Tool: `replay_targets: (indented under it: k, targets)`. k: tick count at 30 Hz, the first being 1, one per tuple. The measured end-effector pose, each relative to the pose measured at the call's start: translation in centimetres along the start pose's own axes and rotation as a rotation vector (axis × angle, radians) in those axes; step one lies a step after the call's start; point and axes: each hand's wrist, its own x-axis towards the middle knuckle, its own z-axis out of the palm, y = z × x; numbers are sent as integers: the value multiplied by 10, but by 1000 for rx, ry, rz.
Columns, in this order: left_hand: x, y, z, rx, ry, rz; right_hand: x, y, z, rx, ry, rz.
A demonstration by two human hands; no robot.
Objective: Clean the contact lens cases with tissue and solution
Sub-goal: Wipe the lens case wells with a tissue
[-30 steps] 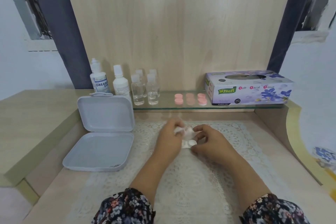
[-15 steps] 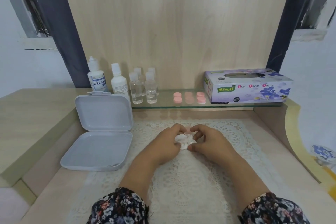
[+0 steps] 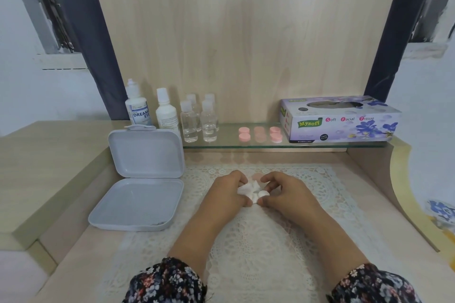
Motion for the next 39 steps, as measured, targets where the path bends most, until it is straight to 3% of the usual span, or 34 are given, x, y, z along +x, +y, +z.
replay_targets:
  k: [7,10,12,22,34,37,39]
  targets:
    - [-3,-3,-1,24,49,12,1,0,0,12,-6,-3]
    - [-1,-4,-4,-117,197,45,1,1,-1,4,-6,-3]
    - [-1,-1,-1,-44,251,107,1,1,-1,1,-8,-1]
    - [0,-3,17,398,-3,351,4,2,1,17,12,16]
    - [0,-14,-3,324,-27,220,2,3,0,43,-7,4]
    - [0,-14,-11,297,83,131,1,2,-1,35,3,-9]
    - [1,-10,-13,36,214,7,0,1,-2,89,19,-21]
